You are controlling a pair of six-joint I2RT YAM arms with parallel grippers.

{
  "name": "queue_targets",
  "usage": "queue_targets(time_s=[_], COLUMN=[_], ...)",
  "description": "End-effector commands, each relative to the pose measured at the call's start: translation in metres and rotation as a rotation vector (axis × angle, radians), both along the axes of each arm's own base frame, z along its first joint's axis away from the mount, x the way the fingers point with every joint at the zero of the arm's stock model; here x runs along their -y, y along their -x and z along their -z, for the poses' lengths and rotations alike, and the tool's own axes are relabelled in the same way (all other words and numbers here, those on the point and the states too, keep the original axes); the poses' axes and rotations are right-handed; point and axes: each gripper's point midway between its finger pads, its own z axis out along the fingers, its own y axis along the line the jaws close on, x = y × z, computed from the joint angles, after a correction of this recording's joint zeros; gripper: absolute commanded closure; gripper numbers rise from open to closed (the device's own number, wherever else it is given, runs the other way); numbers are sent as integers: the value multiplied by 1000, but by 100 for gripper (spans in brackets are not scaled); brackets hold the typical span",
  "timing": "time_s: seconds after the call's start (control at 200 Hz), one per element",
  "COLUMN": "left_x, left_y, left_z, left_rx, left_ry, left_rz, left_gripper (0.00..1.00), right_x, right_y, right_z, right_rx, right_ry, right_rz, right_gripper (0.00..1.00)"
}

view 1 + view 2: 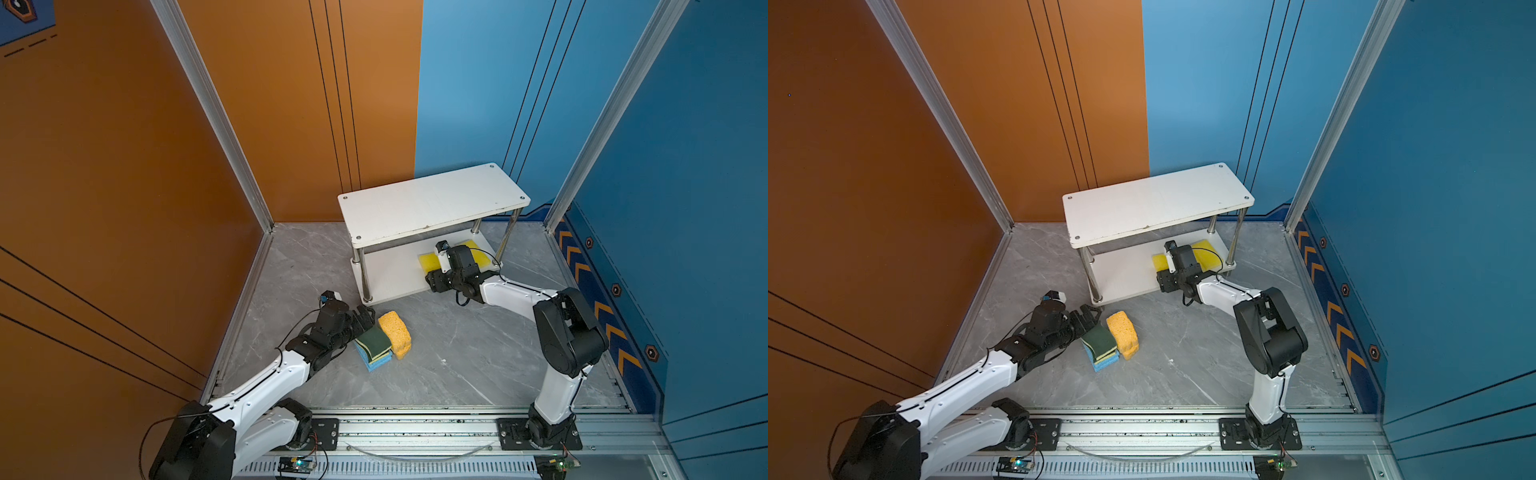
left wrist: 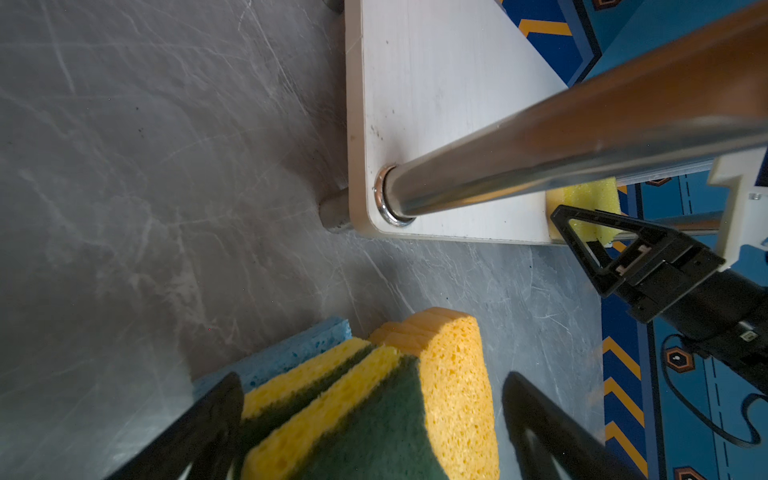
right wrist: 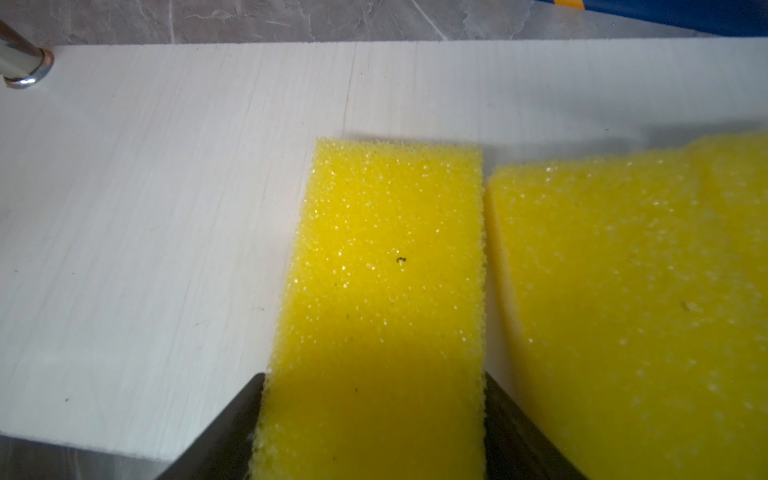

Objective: Place and organize the cleaning sponges onto the shelf
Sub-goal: 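Lower the yellow sponge beside the other two on the lower tier, open right gripper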

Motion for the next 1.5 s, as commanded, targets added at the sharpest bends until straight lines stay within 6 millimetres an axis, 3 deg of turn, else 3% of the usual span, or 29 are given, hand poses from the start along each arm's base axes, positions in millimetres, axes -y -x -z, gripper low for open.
queue_targets(time_s=[0.0,0.621,1.092,1.492], left_x=[4,1,1,0], left_y=[-2,1,2,3], left_z=[-5,-5,-4,-4], left_rx=[11,12,10,13], left_ry=[1,0,1,2], left_rz=[17,10,12,9], left_gripper=[2,2,2,2], right_x=[3,5,6,30], right_y=[-10,-6,6,31], right_z=[-2,-15,-49,-71], right_rx=[23,47,98,58], right_ry=[12,-5,-43,-143], right_rz=[20,28,4,17], right_gripper=[25,18,16,16])
